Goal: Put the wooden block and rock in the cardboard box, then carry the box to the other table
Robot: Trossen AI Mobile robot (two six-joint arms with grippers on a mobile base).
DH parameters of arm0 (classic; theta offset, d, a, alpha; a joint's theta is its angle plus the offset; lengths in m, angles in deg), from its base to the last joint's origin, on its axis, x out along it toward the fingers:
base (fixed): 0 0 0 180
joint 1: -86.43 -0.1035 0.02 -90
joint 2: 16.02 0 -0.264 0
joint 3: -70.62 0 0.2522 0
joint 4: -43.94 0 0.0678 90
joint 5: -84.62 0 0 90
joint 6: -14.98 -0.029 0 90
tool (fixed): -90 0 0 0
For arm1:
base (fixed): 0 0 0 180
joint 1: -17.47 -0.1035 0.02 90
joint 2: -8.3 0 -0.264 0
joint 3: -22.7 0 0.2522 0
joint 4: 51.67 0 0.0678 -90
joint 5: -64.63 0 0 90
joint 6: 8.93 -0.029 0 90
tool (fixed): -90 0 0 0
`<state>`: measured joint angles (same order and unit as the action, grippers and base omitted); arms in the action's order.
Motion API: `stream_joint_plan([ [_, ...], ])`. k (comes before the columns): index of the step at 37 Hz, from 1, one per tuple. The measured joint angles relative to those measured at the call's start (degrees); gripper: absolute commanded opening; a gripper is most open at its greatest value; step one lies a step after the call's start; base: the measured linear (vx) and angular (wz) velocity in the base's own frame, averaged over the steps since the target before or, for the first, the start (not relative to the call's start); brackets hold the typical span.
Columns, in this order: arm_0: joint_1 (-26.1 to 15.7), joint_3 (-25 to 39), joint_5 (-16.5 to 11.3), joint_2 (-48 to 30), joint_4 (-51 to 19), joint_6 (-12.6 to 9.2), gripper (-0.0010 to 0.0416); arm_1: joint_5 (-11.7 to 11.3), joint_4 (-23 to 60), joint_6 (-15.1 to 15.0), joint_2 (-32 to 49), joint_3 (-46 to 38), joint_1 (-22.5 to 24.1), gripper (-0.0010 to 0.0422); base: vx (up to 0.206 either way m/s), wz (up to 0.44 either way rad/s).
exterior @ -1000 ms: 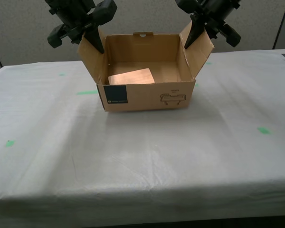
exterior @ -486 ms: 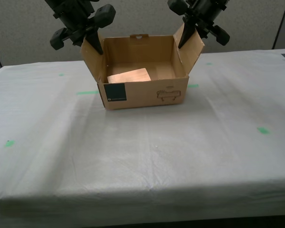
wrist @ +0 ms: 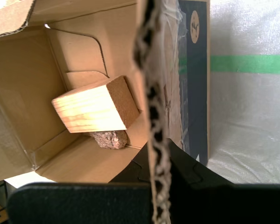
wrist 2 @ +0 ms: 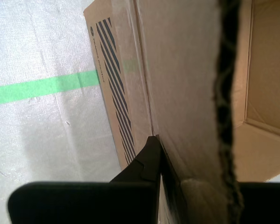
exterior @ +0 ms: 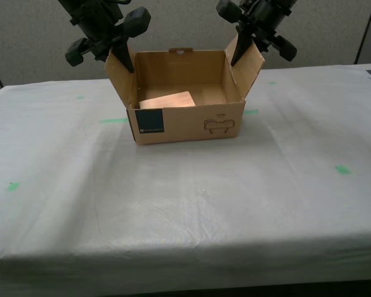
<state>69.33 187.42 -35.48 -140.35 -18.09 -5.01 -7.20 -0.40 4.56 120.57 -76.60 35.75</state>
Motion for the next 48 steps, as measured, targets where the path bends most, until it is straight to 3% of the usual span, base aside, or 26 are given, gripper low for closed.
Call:
stream_joint_plan([
  [10,-0.02,-0.02,0.00,0.07,-0.50,1.01,0.0003,0.00,0.48,0.02,0.00,0.00,-0.02,0.0008,0.000,0.000],
  [30,-0.09,-0.02,-0.35,0.07,-0.46,1.31,0.0003,0.61,0.92,0.00,0.00,0.00,0.00,0.0167,0.000,0.000],
  [48,-0.11,-0.02,-0.44,0.07,-1.05,0.48,0.0003,0.96,2.47,0.46,-0.04,-0.20,0.00,0.0243,0.000,0.000],
])
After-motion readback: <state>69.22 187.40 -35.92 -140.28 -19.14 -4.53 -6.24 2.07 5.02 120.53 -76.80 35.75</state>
